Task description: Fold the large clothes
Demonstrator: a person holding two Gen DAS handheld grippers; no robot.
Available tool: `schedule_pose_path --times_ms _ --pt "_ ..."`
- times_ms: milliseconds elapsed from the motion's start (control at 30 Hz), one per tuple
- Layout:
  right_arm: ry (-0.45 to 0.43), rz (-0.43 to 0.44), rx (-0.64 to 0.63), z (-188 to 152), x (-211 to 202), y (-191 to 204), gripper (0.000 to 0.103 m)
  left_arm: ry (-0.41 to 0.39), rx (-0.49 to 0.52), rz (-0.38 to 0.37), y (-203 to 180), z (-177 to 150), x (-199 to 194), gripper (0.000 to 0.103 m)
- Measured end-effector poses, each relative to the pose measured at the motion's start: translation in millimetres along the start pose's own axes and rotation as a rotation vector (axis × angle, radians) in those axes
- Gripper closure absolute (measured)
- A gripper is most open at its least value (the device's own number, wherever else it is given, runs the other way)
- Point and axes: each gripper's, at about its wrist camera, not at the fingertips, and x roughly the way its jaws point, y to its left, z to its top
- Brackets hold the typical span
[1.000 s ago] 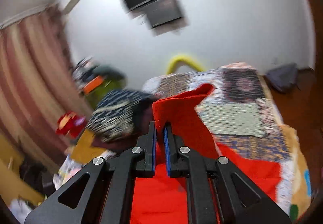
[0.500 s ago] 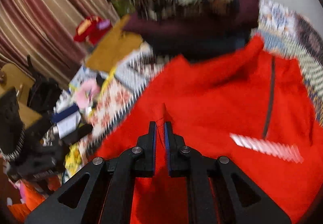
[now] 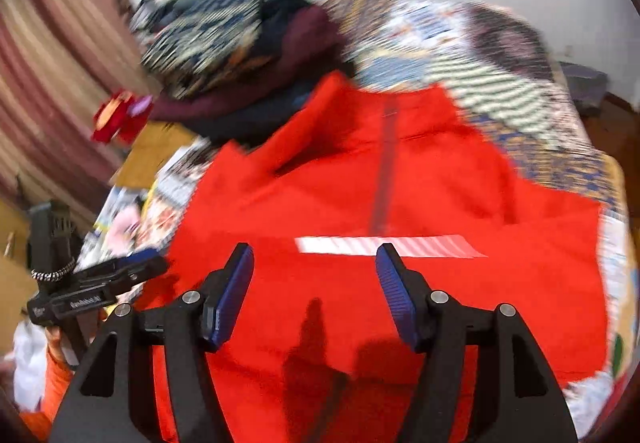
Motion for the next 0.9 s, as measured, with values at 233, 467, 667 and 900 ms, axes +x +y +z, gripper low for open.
schedule_pose_path --times_ms 233,467,667,900 --pt "-0.093 -0.138 0.157 -21.8 -39.8 -75.6 0.041 0.179 -0.097 -0.137 6.4 3.0 47.1 0.046" --pt "-0.148 -0.227 0.340 -53.4 -71.3 -139.5 0.041 0.287 -0.151 -0.234 3.9 6.8 87.2 0.050" --pt "-0.185 -0.247 0.437 -57.6 -88.5 -169.4 0.041 0.295 -0.063 -0.199 -24.1 21.7 92.6 0.097" --pt "-0.158 -0.235 0.426 -54.1 -72.3 -169.0 0.041 0.024 0.145 -0.080 -72.6 57.6 24.1 0.098"
